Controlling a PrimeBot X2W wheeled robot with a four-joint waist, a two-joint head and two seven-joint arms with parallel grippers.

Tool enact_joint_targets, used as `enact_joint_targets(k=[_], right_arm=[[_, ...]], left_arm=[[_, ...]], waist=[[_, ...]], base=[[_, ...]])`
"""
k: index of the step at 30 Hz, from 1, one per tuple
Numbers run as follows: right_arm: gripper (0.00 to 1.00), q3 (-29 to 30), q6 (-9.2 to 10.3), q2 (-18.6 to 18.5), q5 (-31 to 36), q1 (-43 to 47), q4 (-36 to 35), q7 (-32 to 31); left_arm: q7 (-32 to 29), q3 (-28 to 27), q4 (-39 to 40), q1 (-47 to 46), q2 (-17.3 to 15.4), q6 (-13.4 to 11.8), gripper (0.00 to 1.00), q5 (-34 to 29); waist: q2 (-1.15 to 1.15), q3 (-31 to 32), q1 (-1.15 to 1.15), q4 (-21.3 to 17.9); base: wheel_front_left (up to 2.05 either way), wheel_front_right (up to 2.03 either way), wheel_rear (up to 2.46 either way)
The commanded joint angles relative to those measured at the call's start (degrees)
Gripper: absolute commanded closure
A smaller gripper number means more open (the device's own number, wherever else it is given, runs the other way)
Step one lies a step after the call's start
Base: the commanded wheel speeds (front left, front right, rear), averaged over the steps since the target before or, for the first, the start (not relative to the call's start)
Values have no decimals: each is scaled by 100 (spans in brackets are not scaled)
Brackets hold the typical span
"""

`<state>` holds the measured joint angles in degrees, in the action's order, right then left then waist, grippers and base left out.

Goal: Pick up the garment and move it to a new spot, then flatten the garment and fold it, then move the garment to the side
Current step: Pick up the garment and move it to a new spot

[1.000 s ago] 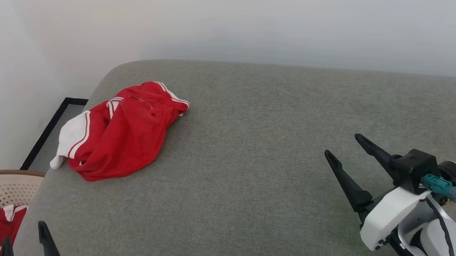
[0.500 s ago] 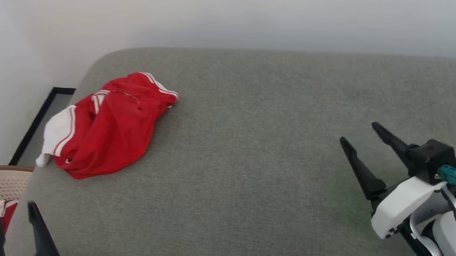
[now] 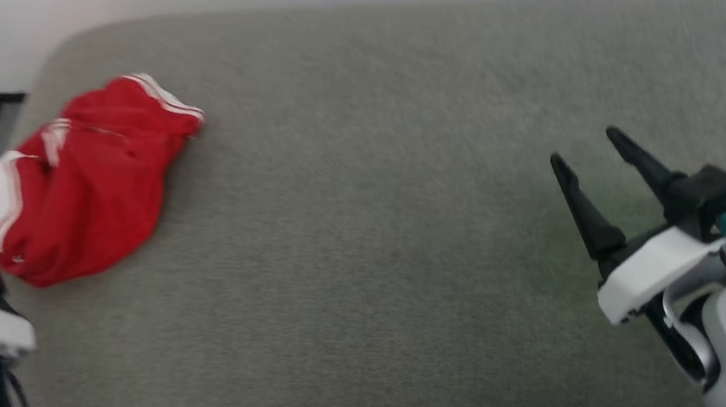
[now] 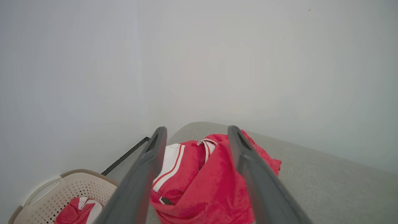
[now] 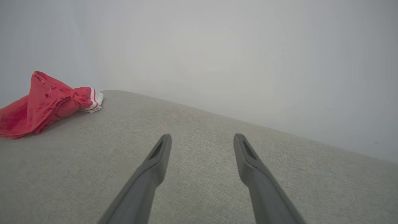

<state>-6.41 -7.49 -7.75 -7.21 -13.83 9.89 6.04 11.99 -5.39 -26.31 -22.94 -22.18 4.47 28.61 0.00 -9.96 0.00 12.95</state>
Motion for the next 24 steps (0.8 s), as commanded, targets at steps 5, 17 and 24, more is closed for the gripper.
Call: enact_joint_targets(k=[5, 17, 24], right_arm=[[0, 65, 0, -26, 127, -277, -211, -99], [0, 129, 0, -73, 272, -544, -665, -274], [0, 99, 0, -133, 308, -595, -948, -455]], left_arm=[[-274, 86, -708, -816, -375, 188, 0, 196], [-2029, 592, -2772, -2499, -878, 301, 0, 716], [-3529, 791, -3887, -2935, -701, 225, 0, 932]], waist=[[0, -852, 0, -544], [0, -1749, 0, -956], [0, -1996, 0, -1044]], base=[[0, 0, 0], [0, 0, 0], [0, 0, 0]])
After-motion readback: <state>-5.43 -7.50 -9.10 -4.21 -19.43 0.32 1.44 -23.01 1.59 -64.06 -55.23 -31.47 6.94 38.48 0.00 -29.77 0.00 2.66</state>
